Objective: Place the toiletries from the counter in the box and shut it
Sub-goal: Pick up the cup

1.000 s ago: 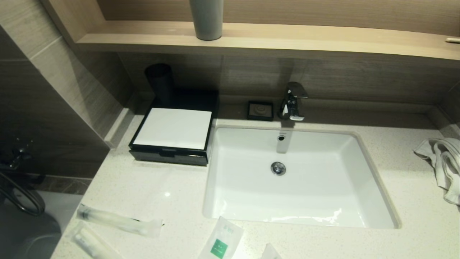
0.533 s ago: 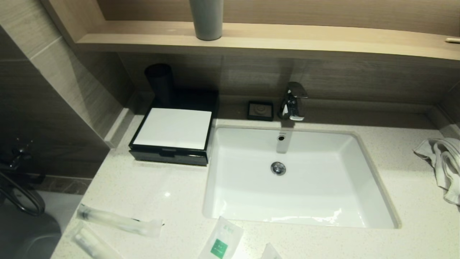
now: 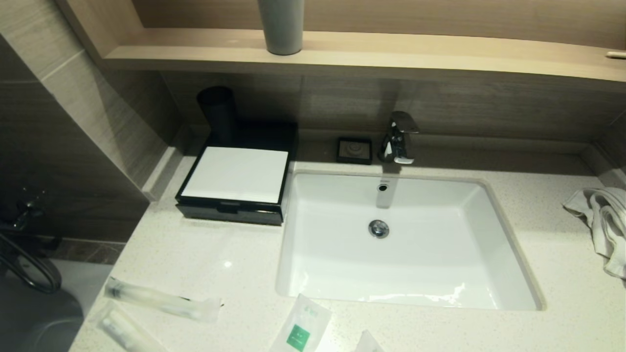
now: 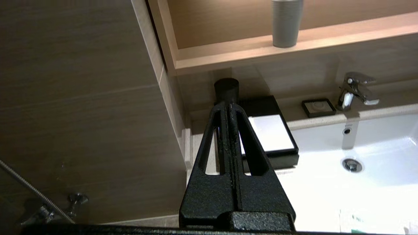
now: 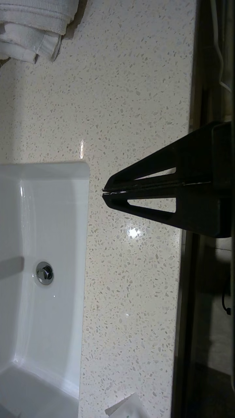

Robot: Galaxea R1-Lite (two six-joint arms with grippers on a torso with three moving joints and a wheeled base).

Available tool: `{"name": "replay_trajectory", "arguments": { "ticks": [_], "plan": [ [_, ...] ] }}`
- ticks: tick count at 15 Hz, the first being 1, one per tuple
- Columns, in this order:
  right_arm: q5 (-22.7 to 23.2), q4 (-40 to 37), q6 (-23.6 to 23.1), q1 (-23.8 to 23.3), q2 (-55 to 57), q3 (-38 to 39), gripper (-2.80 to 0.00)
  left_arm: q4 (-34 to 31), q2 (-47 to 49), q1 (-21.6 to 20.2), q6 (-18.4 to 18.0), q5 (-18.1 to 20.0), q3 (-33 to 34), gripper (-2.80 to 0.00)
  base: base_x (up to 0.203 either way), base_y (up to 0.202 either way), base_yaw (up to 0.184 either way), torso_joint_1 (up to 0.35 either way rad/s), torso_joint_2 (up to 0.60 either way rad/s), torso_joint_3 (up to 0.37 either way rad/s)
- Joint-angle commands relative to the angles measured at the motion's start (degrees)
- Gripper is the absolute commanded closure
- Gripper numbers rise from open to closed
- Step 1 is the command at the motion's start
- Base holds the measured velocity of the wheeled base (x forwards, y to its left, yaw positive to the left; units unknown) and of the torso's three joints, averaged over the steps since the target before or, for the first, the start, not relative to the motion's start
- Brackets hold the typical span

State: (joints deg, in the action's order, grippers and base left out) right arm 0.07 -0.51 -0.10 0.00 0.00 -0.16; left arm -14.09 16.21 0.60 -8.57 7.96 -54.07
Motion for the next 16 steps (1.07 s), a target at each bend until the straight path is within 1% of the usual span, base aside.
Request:
{"name": "replay_trajectory", "arguments": {
  "ticks": [1, 6, 13, 16],
  "plan": [
    [0.01, -0.02, 0.01, 0.00, 0.00, -0.02, 0.00, 2.87, 10.41, -0.05, 0.25, -0.05, -2.84, 0.00, 0.000, 0.000, 0.000, 0.000, 0.00, 0.000],
    [0.01, -0.02, 0.01, 0.00, 0.00, -0.02, 0.00, 4.33, 19.25, -0.11, 0.40, 0.00, -5.26, 0.00, 0.000, 0.000, 0.000, 0.000, 0.00, 0.000],
    [0.01, -0.02, 0.01, 0.00, 0.00, -0.02, 0.00, 4.42, 27.61, -0.03, 0.38, 0.19, -4.07, 0.00, 0.000, 0.000, 0.000, 0.000, 0.00, 0.000],
    [0.01, -0.02, 0.01, 0.00, 0.00, -0.02, 0.00, 6.67, 30.68, 0.40, 2.21, 0.30, -1.73, 0.00, 0.000, 0.000, 0.000, 0.000, 0.00, 0.000]
  ]
}}
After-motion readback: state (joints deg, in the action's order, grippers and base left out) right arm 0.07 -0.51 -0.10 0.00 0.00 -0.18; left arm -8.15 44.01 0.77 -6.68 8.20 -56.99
